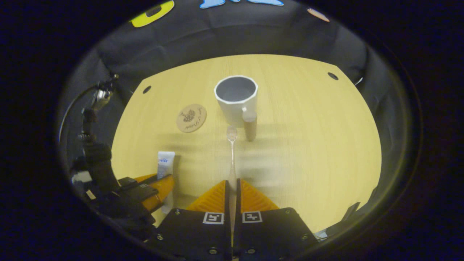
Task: Put the toothbrush and toothpaste on the desktop into the cup, then pick up the cup and place it on the coaster on the desktop.
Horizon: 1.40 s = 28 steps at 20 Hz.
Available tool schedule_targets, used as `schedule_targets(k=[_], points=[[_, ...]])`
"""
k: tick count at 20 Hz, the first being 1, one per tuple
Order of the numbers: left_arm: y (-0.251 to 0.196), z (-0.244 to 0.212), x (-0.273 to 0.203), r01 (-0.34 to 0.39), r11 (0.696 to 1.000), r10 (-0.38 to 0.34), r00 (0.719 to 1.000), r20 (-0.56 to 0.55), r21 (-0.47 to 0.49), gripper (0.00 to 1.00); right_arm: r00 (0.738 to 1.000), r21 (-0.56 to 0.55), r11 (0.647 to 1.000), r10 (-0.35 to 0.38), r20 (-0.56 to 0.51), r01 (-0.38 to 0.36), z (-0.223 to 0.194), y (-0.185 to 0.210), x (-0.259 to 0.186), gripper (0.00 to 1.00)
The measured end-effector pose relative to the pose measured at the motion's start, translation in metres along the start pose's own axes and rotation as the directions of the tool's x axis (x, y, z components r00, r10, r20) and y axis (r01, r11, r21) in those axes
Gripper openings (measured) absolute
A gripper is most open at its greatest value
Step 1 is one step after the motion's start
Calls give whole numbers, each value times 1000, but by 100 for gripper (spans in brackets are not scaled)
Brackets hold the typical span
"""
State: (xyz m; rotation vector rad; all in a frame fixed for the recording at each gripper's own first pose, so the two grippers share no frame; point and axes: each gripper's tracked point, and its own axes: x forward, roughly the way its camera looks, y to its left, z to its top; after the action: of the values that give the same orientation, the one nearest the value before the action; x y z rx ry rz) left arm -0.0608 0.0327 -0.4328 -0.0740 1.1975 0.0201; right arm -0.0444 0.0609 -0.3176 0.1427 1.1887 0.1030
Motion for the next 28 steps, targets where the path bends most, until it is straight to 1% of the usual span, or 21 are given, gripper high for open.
schedule_targets(k=[6,9,15,22,25,28], points=[[-2,3,-6,9,1000,-9,1000,5,-19,23,990,22,999,39,132,-42,68,8,-27,4],[-3,3,-8,15,999,-15,1000,5,-39,23,983,31,998,51,176,-57,92,8,-26,4],[-1,18,-24,29,996,-26,999,28,-90,23,966,52,997,35,255,-49,147,-4,-26,4],[-10,45,-68,49,990,-37,995,96,-129,23,947,90,995,22,320,-53,203,-14,-6,3],[-15,38,-82,59,989,-42,992,123,-137,23,939,98,993,27,342,-65,223,-14,5,3],[-14,34,-109,68,987,-47,989,143,-145,23,929,101,992,37,368,-80,238,-13,19,3]])
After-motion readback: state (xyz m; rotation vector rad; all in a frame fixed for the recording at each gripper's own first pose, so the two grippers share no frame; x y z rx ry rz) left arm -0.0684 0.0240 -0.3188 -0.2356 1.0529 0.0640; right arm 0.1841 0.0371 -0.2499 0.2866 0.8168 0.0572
